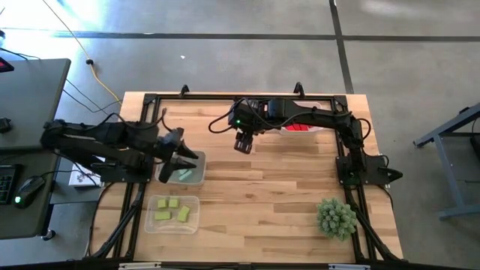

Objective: Sort & place blocks by color
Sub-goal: Return to Home Position

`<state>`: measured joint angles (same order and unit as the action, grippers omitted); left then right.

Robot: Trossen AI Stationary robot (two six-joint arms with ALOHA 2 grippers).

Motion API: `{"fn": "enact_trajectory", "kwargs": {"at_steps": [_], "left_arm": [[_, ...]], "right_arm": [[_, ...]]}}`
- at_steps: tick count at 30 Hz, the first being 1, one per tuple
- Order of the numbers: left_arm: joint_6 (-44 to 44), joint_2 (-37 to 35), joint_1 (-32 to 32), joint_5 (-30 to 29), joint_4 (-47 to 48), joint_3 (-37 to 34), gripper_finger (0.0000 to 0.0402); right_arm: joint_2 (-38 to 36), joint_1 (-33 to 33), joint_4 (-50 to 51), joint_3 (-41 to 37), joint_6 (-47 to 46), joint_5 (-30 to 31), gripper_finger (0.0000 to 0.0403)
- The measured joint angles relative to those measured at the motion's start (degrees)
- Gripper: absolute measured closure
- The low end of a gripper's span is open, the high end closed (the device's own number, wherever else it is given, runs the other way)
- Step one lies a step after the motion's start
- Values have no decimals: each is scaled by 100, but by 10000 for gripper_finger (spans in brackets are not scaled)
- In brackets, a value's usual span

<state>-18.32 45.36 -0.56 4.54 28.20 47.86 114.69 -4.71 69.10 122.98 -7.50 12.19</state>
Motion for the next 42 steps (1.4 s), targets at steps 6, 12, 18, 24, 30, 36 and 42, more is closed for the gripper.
{"fn": "enact_trajectory", "kwargs": {"at_steps": [6, 12, 18, 24, 30, 36, 42], "left_arm": [[109, -819, 13, -5, -1636, -1240, 245], [436, -1254, 13, -5, -2636, -2077, 245], [611, -1593, 13, -5, -3260, -2819, 245], [527, -2011, 13, -3, -3701, -3495, 245], [502, -2663, 11, -4, -3678, -3772, 245], [693, -3491, 11, -100, -3195, -3777, 245], [804, -4449, 11, -518, -2209, -3777, 245]], "right_arm": [[0, 4, -115, 0, -303, -423, 197], [0, 70, -197, 0, -319, -412, 197], [0, 184, -257, 0, -667, -405, 197], [0, 382, -275, 0, -890, -375, 197], [0, 662, -301, 0, -963, -91, 197], [0, 919, -299, 0, -956, 340, 197], [0, 970, 4, 0, -913, 353, 197]]}}
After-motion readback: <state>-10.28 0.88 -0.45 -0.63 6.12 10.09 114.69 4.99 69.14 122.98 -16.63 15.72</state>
